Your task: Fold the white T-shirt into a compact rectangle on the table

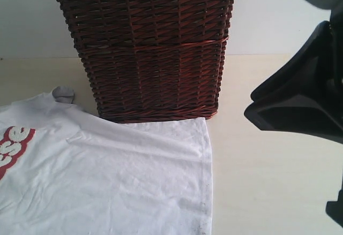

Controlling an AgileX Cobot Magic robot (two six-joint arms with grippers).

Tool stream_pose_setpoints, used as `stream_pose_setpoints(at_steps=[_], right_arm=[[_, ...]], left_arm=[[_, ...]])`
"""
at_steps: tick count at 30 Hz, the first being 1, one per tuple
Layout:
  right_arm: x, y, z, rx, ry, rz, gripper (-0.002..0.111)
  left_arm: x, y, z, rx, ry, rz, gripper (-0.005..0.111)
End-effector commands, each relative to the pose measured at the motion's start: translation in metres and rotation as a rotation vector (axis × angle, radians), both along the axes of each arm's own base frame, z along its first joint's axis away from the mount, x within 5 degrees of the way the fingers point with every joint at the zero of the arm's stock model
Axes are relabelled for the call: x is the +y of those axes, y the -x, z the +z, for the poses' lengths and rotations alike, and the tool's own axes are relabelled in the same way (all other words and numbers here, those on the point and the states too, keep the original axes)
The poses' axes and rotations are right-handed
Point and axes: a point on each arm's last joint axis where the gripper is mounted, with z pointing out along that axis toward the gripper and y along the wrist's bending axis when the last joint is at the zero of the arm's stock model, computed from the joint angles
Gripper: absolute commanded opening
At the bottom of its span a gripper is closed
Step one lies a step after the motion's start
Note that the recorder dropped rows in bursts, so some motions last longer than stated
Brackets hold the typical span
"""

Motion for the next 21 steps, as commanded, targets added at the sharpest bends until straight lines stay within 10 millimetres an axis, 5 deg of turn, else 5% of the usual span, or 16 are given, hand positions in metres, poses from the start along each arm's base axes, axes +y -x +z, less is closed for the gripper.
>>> stream_pose_setpoints(at_steps=[1,8,14,21], right_arm=[[0.0,-0.001,-0.001,-0.001,0.008,0.003,0.017],[0.0,-0.001,-0.001,-0.001,0.008,0.003,0.017],[0.0,-0.001,-0.001,-0.001,0.008,0.003,0.017],[0.001,0.0,-0.002,0.012,0.001,0.006,0.017]], left_arm=[[0.021,-0.013,-0.004,-0.024,-0.018,0.056,0.105],[0.036,-0.038,0.011,-0.167,-0.033,0.069,0.105],[0.031,-0.035,0.007,-0.102,0.018,-0.011,0.105],[0.019,-0.035,0.068,-0.224,0.134,0.062,0.105]])
